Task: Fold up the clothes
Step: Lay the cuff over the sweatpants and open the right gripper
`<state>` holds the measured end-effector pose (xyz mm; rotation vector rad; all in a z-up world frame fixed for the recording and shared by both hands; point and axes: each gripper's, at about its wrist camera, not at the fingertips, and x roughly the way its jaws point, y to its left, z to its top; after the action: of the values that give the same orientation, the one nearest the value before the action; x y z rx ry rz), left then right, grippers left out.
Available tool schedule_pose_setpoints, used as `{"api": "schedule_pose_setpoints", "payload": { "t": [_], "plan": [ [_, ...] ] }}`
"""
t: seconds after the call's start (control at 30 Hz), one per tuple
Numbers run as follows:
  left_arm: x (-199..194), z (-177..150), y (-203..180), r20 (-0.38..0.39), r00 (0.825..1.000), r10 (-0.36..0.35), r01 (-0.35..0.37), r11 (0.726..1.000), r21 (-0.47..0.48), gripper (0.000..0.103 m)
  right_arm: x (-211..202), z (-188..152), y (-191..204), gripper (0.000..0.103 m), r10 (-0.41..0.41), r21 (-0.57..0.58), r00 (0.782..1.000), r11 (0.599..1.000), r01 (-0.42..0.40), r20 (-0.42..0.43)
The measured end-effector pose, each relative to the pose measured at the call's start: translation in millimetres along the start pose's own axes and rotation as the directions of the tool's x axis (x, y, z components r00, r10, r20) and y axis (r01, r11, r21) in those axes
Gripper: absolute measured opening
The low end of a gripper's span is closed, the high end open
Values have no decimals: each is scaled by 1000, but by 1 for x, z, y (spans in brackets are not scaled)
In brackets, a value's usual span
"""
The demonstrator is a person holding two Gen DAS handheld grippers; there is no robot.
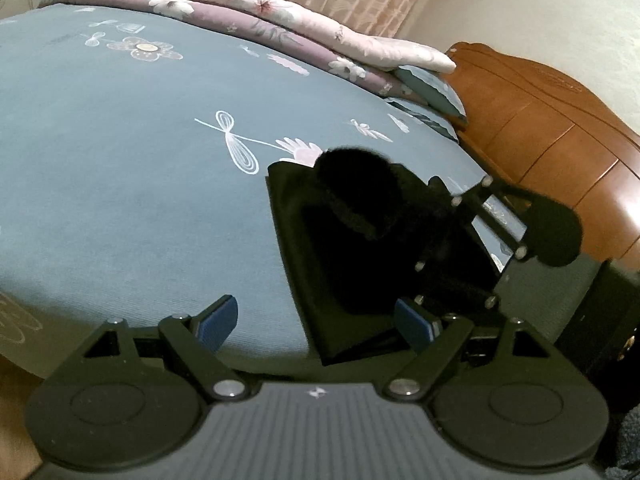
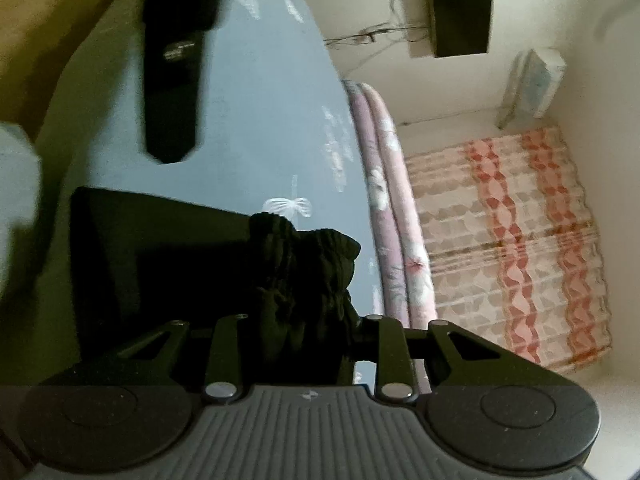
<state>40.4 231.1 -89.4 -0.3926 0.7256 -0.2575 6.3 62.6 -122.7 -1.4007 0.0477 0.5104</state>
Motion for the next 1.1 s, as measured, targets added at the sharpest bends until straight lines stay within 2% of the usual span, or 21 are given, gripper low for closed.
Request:
{"api": "schedule_pose_setpoints", "payload": {
  "t": [0.17,0.33,0.37,0.4,0.47,0.57,0.6,0.63,0.67,0.77,0.83,0.97,1.03,1.1],
  "plan": [
    [-5,2,2,9,1000,17,-17,1000,-17,85,-4,2,2,49,74,18,997,997,-74,0],
    [-14,6,0,31,999,42,-41,999,-27,85,-9,2,-18,55,165,118,986,980,-163,-9],
    [-17,6,-1,37,998,45,-44,999,-27,85,-10,1,-22,60,189,131,982,974,-186,-8],
    [-20,6,-2,42,998,48,-47,999,-27,85,-10,1,-25,70,215,142,977,967,-212,-6],
    [-24,7,-2,51,997,55,-54,998,-32,86,-11,1,-32,79,265,163,964,951,-261,-2],
    [-31,8,-3,67,995,76,-73,996,-48,87,-2,8,-47,79,278,202,960,941,-273,1],
    [-34,8,-4,75,994,82,-79,995,-53,87,3,9,-53,83,284,228,959,933,-278,5],
    [-37,7,-5,83,993,85,-80,995,-59,87,9,11,-59,85,314,264,949,915,-304,3],
    [-40,6,-6,89,992,85,-80,995,-65,87,15,11,-65,88,372,301,928,885,-355,-1],
    [-51,0,-9,98,990,97,-90,993,-72,87,29,8,-78,88,529,405,848,772,-489,15],
    [-58,-3,-11,101,988,114,-107,992,-70,87,31,1,-85,88,591,465,804,697,-546,59],
    [-69,-3,-13,113,984,137,-130,989,-66,87,19,-21,-102,88,654,588,733,523,-617,187],
    [-74,-1,-15,123,982,144,-137,989,-61,88,15,-33,-117,88,652,629,722,467,-621,229],
    [-77,0,-17,132,981,143,-137,989,-57,89,12,-49,-131,88,626,671,736,433,-602,257]
  ]
}}
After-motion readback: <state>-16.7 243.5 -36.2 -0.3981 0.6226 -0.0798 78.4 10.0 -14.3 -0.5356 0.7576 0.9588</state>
